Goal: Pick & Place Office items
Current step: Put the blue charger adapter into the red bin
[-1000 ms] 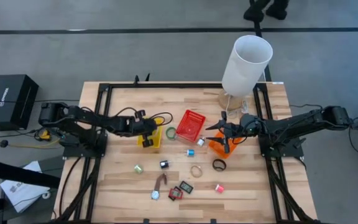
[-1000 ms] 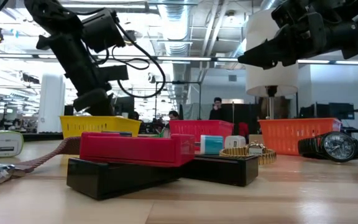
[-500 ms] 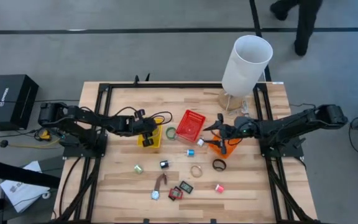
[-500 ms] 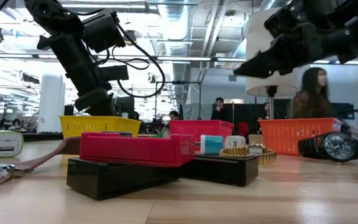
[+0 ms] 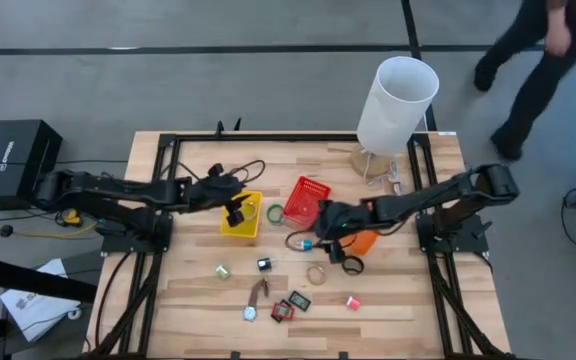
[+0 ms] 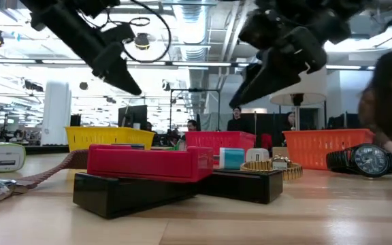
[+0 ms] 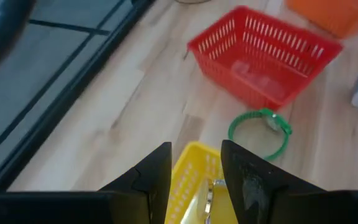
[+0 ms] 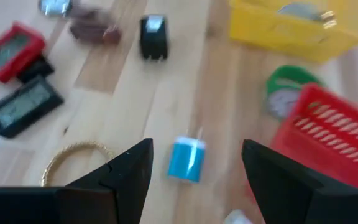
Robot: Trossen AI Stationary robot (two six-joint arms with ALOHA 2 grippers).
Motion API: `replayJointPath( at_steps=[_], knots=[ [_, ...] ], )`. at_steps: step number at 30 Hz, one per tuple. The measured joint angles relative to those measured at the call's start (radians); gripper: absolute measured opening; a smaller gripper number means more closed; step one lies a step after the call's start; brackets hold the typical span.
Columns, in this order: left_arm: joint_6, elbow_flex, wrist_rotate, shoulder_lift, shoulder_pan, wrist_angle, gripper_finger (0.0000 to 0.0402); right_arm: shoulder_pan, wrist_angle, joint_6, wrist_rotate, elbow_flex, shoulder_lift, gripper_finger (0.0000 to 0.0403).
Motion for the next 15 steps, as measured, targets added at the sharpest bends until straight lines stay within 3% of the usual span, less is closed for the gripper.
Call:
replayJointPath(
  at_steps=[7, 15],
  knots=[
    [0.000, 0.001, 0.002, -0.034, -0.004, 0.030, 0.0135, 0.013, -0.152, 0.052, 0.002, 0.174, 0.186, 0.0239],
    [0.000, -0.001, 0.004, -0.034, -0.025, 0.022, 0.0135, 0.016, -0.318, 0.050, 0.009, 0.287, 0.304, 0.0239]
  ],
)
